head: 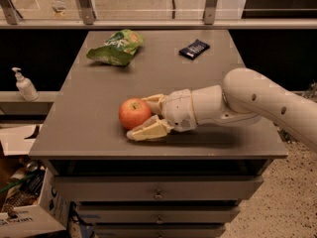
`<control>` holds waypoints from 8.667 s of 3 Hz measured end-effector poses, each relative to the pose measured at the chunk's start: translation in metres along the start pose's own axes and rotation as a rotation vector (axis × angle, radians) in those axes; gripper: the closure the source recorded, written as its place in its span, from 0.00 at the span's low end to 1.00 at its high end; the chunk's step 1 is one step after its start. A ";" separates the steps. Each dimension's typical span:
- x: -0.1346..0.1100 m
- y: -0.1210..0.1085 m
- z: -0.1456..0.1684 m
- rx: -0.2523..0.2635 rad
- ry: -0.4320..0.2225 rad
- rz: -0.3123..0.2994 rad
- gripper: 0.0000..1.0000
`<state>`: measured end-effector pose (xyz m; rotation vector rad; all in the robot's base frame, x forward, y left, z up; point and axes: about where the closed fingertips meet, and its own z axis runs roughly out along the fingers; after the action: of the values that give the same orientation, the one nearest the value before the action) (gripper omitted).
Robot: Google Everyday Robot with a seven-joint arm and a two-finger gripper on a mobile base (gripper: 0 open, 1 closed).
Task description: Move apple near rxbar blueberry
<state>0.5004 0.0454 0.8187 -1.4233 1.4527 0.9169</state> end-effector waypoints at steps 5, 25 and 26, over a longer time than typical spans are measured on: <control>-0.019 -0.057 -0.154 0.331 0.136 -0.073 1.00; 0.097 -0.298 -0.210 0.766 0.226 0.182 0.00; 0.096 -0.298 -0.210 0.766 0.226 0.183 0.00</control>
Offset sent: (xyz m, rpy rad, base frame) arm 0.0389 -0.0580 0.0536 0.0051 -0.1228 -0.1309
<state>0.7815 -0.2052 0.8223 -0.8405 1.8534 0.2329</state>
